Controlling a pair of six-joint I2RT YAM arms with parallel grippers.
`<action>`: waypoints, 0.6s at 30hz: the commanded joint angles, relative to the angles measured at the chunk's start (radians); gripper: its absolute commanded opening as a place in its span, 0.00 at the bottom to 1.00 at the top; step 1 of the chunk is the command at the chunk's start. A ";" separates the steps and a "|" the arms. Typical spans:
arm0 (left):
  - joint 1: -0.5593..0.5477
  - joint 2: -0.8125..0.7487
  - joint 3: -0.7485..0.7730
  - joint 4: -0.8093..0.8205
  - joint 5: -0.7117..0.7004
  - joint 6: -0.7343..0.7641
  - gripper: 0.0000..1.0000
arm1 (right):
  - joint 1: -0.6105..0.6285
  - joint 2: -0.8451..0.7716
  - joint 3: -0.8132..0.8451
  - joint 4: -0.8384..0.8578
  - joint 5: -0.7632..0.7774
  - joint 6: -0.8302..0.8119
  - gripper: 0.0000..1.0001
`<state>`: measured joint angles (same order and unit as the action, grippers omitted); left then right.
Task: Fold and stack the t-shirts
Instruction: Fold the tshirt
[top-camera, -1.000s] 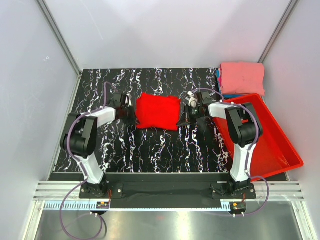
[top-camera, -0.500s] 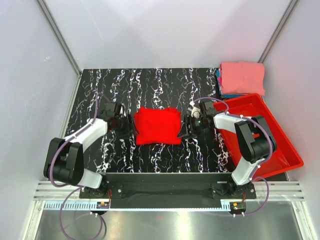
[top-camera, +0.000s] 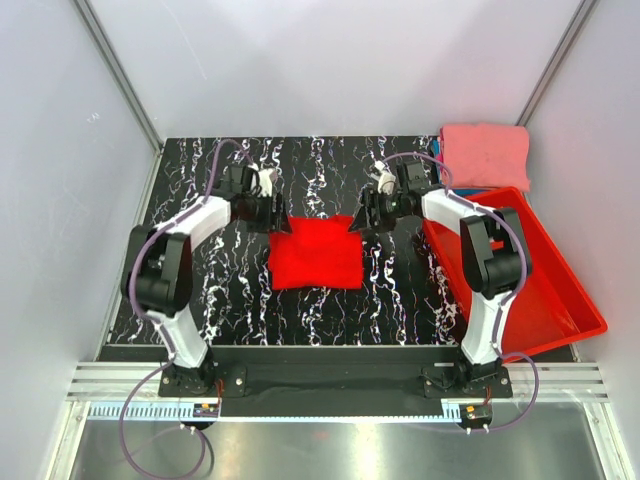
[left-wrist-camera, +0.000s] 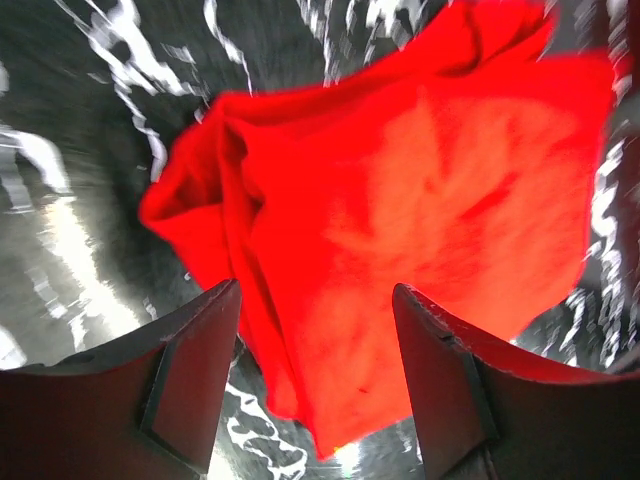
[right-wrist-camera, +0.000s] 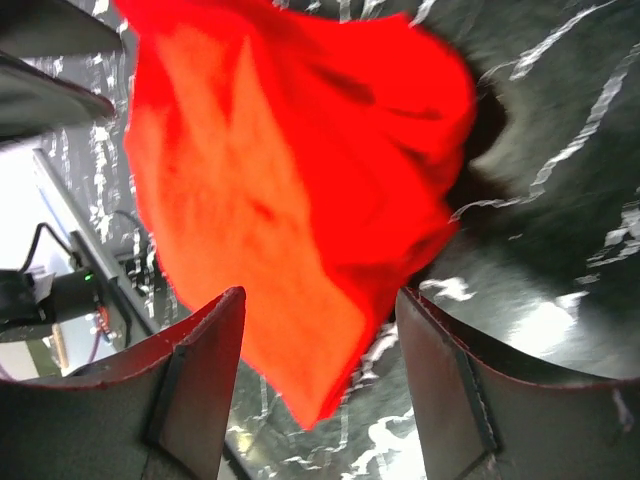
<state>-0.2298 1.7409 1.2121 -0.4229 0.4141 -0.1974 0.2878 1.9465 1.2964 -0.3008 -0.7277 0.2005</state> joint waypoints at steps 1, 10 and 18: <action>0.007 0.075 0.053 0.036 0.129 0.095 0.68 | -0.029 0.038 0.069 -0.077 -0.039 -0.075 0.69; 0.014 0.169 0.164 0.052 0.147 0.142 0.69 | -0.042 0.146 0.149 -0.143 -0.076 -0.161 0.70; 0.040 0.229 0.205 0.046 0.264 0.206 0.68 | -0.056 0.178 0.168 -0.066 -0.157 -0.167 0.66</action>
<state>-0.2062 1.9263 1.3777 -0.3897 0.5861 -0.0471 0.2455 2.1128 1.4120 -0.4065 -0.8143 0.0555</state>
